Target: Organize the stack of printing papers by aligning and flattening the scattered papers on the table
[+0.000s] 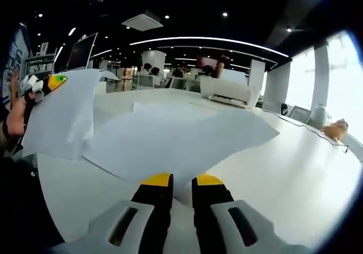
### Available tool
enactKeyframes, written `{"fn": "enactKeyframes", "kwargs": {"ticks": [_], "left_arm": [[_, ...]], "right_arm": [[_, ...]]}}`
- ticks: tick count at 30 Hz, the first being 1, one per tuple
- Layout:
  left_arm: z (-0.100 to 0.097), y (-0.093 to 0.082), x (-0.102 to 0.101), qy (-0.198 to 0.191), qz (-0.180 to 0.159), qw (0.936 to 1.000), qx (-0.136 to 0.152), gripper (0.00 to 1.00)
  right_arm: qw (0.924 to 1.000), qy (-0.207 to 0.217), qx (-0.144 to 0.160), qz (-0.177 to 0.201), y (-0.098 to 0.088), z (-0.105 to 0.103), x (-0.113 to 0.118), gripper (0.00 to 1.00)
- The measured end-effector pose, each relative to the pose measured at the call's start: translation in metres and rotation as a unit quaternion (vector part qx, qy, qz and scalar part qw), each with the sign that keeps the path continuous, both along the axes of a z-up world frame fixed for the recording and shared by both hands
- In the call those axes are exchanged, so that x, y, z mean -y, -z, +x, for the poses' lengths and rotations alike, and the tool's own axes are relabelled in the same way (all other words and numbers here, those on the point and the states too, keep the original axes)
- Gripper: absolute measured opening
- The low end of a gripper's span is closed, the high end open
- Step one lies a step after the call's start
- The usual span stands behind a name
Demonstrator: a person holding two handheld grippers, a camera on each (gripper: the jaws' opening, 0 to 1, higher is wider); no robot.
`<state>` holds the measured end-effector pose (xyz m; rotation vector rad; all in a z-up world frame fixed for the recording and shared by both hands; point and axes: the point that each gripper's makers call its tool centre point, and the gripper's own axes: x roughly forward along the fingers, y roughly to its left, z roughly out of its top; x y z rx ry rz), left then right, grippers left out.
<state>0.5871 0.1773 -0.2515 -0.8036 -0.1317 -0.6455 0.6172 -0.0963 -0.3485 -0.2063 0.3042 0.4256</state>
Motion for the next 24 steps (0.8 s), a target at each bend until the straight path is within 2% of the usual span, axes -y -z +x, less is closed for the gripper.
{"fn": "enactKeyframes", "kwargs": {"ticks": [11, 18, 24], "left_arm": [[0.000, 0.000, 0.001, -0.001, 0.001, 1.0000, -0.002, 0.08], [0.000, 0.000, 0.001, 0.000, 0.001, 1.0000, -0.004, 0.09], [0.000, 0.001, 0.001, -0.002, 0.003, 1.0000, -0.004, 0.09]], "right_arm": [[1.0000, 0.005, 0.006, 0.003, -0.002, 0.001, 0.003, 0.01], [0.9991, 0.010, 0.007, 0.042, -0.010, 0.000, 0.009, 0.00], [0.9982, 0.012, 0.006, 0.059, -0.013, 0.000, 0.012, 0.00]]}}
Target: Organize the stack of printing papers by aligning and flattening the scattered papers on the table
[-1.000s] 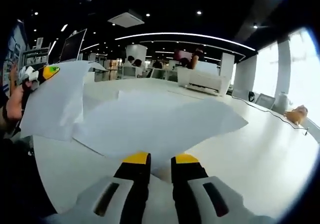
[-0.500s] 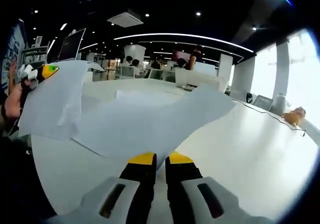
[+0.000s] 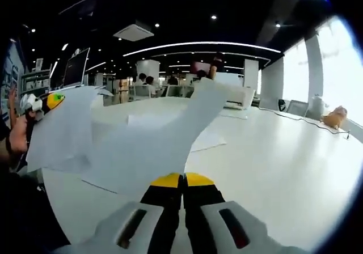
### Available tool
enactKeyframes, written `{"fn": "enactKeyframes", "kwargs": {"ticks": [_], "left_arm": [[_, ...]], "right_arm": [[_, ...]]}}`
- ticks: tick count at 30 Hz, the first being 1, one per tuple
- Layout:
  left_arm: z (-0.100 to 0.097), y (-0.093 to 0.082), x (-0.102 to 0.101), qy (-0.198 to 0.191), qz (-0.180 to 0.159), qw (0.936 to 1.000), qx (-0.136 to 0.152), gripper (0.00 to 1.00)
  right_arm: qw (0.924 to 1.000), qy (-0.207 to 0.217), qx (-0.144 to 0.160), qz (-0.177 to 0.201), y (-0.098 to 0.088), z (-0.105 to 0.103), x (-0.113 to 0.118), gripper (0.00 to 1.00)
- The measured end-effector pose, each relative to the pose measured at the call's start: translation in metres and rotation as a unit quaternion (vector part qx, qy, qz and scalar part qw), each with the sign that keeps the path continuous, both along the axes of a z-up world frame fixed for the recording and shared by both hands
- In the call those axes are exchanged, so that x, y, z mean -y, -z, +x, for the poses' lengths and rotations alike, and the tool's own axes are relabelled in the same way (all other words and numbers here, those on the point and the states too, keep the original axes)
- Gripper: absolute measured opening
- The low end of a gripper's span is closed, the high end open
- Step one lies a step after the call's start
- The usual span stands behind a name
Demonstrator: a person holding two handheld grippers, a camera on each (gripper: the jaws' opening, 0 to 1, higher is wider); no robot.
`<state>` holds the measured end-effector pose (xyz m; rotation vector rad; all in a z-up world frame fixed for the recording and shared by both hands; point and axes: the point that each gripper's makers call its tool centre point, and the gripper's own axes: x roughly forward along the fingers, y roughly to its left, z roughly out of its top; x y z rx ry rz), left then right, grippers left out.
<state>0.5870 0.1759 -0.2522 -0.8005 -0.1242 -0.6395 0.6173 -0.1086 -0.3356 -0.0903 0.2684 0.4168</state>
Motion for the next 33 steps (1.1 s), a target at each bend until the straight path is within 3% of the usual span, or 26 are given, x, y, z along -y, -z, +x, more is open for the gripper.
{"fn": "enactKeyframes", "kwargs": {"ticks": [9, 16, 33], "left_arm": [[0.000, 0.000, 0.000, -0.002, 0.000, 1.0000, -0.002, 0.09], [0.001, 0.000, -0.001, -0.003, -0.001, 1.0000, -0.004, 0.09], [0.002, 0.000, -0.001, -0.005, 0.003, 1.0000, -0.003, 0.09]], "right_arm": [[0.9990, 0.005, -0.002, 0.044, -0.010, 0.000, 0.005, 0.00], [0.9955, 0.016, 0.005, 0.093, -0.030, 0.003, 0.017, 0.00], [0.9903, 0.011, 0.052, 0.128, -0.085, -0.003, 0.021, 0.00]]}}
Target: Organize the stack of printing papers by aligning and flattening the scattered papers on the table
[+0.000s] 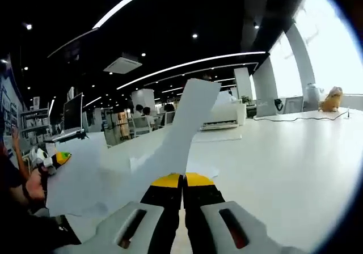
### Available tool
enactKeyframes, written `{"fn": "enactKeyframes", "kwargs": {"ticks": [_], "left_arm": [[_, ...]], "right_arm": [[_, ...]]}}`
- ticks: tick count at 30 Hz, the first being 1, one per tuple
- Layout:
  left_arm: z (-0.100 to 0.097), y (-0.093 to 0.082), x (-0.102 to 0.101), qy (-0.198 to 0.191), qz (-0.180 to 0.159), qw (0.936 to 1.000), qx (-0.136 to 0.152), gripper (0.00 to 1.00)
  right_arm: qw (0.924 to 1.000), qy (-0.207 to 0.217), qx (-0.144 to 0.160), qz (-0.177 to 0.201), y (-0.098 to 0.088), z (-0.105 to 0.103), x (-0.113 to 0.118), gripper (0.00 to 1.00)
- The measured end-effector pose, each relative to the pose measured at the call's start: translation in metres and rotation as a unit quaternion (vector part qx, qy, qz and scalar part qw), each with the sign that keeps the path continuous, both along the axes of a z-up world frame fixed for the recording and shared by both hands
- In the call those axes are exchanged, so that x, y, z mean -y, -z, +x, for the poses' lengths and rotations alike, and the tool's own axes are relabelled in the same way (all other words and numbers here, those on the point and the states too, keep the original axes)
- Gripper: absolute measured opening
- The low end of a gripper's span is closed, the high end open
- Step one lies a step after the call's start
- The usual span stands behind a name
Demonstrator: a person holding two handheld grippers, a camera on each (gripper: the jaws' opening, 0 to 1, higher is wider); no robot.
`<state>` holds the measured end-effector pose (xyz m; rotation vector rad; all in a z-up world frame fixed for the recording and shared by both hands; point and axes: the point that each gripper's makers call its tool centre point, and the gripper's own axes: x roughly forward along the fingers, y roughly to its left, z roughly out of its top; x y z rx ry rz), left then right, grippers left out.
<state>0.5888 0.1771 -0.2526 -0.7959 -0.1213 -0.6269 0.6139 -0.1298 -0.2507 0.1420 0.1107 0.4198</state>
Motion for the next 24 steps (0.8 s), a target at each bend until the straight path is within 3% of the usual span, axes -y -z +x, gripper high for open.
{"fn": "enactKeyframes", "kwargs": {"ticks": [12, 24], "left_arm": [[0.000, 0.001, 0.002, 0.000, 0.006, 1.0000, 0.000, 0.09], [0.001, 0.002, 0.002, -0.001, 0.007, 1.0000, -0.002, 0.09]], "right_arm": [[0.9985, 0.000, 0.052, -0.020, -0.046, -0.010, 0.001, 0.00], [0.9937, -0.026, 0.106, -0.027, -0.091, -0.029, -0.006, 0.00]]}}
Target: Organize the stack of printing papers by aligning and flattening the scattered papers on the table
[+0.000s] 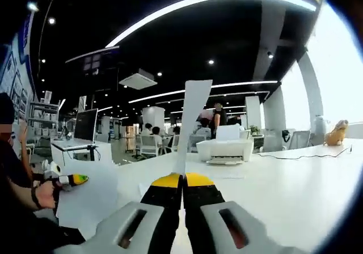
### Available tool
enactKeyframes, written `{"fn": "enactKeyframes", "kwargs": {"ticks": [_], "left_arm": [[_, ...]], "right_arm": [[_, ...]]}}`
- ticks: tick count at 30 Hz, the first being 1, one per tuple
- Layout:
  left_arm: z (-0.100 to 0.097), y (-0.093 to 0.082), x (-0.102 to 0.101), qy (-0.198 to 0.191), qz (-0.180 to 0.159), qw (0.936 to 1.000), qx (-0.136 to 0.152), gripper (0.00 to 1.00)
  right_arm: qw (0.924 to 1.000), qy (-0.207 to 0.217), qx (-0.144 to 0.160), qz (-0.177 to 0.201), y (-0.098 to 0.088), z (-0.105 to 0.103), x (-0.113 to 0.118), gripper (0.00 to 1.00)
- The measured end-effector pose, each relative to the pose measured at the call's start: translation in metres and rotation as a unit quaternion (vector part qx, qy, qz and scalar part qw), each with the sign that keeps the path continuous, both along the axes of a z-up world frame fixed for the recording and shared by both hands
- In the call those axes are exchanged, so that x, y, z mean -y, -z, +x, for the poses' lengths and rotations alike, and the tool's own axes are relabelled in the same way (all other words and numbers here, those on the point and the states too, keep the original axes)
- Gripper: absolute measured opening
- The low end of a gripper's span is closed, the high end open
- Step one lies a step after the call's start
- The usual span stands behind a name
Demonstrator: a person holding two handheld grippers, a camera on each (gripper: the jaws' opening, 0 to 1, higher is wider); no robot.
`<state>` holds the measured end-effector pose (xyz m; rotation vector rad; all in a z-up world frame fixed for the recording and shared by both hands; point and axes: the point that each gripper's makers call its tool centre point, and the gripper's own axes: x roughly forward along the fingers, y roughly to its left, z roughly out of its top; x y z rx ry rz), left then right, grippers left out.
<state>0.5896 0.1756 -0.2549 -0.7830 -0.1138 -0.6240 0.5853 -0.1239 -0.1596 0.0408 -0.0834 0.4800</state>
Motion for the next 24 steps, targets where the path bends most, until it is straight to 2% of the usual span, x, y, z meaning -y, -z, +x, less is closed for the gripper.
{"fn": "enactKeyframes", "kwargs": {"ticks": [7, 11, 17, 24], "left_arm": [[0.001, 0.001, 0.000, 0.000, 0.002, 1.0000, -0.001, 0.10], [0.001, 0.001, -0.001, -0.001, 0.004, 1.0000, 0.000, 0.10], [0.001, 0.002, 0.000, -0.001, 0.006, 1.0000, 0.000, 0.10], [0.001, 0.002, 0.001, -0.001, 0.007, 1.0000, -0.001, 0.10]], "right_arm": [[0.9993, -0.017, 0.034, -0.001, -0.029, -0.014, -0.004, 0.00], [0.9986, -0.031, 0.042, 0.007, -0.040, -0.024, -0.010, 0.00], [0.9958, -0.066, 0.051, 0.037, -0.059, -0.038, -0.017, 0.00], [0.9928, -0.100, 0.054, 0.038, -0.073, -0.054, -0.028, 0.00]]}}
